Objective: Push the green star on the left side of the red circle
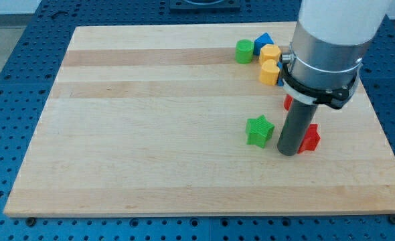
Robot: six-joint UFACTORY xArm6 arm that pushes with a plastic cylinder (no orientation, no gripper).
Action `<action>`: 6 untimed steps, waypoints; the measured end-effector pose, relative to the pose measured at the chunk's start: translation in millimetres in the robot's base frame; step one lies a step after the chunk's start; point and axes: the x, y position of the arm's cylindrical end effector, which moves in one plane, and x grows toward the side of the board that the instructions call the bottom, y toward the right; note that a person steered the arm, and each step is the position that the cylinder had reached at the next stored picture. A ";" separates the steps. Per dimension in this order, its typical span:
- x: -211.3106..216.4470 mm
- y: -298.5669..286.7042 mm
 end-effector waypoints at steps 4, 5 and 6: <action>-2.6 -49.1; -30.0 -33.9; -47.6 -5.8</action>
